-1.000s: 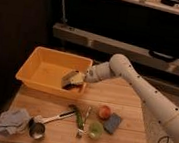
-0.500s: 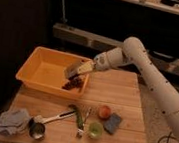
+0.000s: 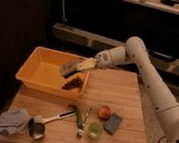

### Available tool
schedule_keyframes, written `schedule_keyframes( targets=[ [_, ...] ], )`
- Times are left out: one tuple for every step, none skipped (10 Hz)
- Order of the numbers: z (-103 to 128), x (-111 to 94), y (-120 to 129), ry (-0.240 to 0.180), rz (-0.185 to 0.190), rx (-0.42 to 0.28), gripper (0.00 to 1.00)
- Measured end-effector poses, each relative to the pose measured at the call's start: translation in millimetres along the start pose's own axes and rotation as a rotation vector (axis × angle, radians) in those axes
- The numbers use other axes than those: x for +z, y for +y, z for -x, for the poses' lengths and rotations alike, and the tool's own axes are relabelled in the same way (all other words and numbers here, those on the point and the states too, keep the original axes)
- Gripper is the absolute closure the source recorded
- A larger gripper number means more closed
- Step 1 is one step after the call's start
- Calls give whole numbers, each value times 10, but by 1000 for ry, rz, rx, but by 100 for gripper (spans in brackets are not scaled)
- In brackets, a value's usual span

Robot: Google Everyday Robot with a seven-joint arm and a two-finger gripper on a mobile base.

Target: Place eraser in metal cup

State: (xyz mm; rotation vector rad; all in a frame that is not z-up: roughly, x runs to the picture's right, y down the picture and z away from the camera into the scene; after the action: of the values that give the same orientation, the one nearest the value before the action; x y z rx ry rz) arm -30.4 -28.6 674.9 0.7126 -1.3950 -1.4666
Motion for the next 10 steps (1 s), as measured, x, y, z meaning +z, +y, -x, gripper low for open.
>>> schedule_keyframes(
  targets=[
    [-3,-1,-6,0,0,-2,100],
    [0,30,-12,-16,4,-14,100],
    [4,102,-59,-59,11,-59,100],
    [48,217,-155,-112,18,-122,100],
    [135,293,-244,-150,30,-169,100],
    [224,380,-354,-182,42,-214,100],
    [376,514,-510,-223,53,-270,100],
    [577,653,-697,-264,61,-331,100],
    [754,743,-824,-293,66,-372,100],
    [929,838,-950,-330,69,-410,100]
  ],
)
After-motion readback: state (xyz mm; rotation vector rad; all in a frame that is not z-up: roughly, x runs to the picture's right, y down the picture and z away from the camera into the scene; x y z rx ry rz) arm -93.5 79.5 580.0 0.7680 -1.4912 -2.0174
